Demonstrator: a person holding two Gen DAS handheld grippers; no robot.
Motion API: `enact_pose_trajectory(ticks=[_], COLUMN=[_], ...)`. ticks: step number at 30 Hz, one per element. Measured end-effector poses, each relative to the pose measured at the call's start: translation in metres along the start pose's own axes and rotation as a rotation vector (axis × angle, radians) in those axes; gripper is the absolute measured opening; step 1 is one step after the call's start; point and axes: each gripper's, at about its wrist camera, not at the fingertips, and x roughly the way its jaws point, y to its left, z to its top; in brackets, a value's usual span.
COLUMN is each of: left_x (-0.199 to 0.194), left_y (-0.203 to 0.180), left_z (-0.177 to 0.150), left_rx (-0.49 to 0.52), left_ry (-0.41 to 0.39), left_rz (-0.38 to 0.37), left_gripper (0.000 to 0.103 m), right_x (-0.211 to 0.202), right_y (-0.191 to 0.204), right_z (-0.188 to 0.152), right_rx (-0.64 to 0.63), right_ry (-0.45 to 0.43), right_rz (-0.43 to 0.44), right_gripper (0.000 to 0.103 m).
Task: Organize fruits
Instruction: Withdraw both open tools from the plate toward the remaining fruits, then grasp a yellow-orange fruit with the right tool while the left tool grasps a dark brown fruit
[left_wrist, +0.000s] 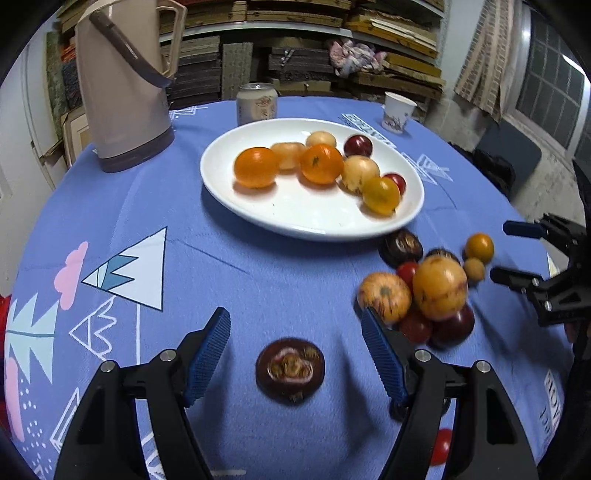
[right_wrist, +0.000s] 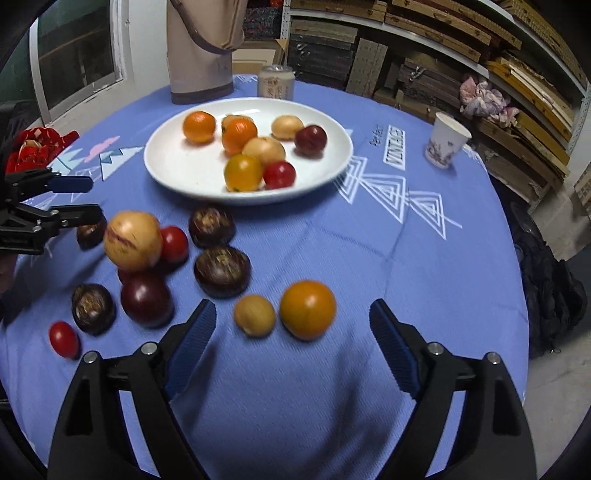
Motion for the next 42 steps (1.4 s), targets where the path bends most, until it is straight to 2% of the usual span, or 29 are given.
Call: enact_pose_trajectory(ticks=[7, 14, 16, 20, 23, 25, 28, 31, 33, 34, 35, 42], left_x=[0.0, 0.0, 0.001, 0.002, 0.006, 0.011, 0.022, 0.023, 0.023, 0.022, 0.021, 0.02], left_y=[-0.003, -0.007, -0.007, -0.005, -0.002, 0.0, 0.003, 0.002, 0.002, 0.002, 0.002, 0.002], left_z=[-0.005, -0.008, -0.01, -0.014, -0.017, -0.018, -0.02, -0.021, -0.021, -0.021, -0.021, -0.018], left_rx=[0.026, 0.067, 0.082, 0.1, 0.096, 0.095, 0.082, 0.089, 0.093, 0.096, 0.094, 0.09], left_ry=[0.011, 0.017, 0.028, 0.047, 0.065, 0.09, 0.131, 0.113, 0.094, 0.081, 0.076, 0.067], left_rz=[0.0, 0.008, -0.003, -0.009, -0.013, -0.016, -0.008, -0.002, 0.006, 0.009, -0.001, -0.009], left_gripper=[0.08, 0.08, 0.08, 0.08, 0.08, 0.08, 0.08, 0.08, 0.07, 0.055, 0.045, 0.042], right_x=[0.019, 0.014, 0.018, 0.025, 0.024, 0.025, 0.026, 0.03, 0.032, 0.035, 0.035, 0.034], right_y=[-0.009, -0.029, -0.034, -0.03, -0.026, -0.025, -0.031, -0.034, -0.034, -0.033, -0.033, -0.032], right_z=[-0.003, 0.001, 0.002, 0.002, 0.002, 0.003, 0.002, -0.001, -0.001, -0.002, -0.002, -0.002], right_rx=[0.039, 0.159, 0.193, 0.203, 0.199, 0.205, 0.242, 0.259, 0.256, 0.253, 0.255, 0.254], right_ry=[0.049, -0.019, -0.013, -0.006, -0.008, -0.006, 0.008, 0.035, 0.045, 0.057, 0.051, 0.039], right_rz=[0.0, 0.032, 0.021, 0.006, 0.039, 0.051, 0.086, 0.098, 0.084, 0.084, 0.084, 0.089], right_gripper=[0.083, 0.083, 0.082, 0.072, 0.056, 0.053, 0.041, 0.04, 0.04, 0.04, 0.041, 0.038])
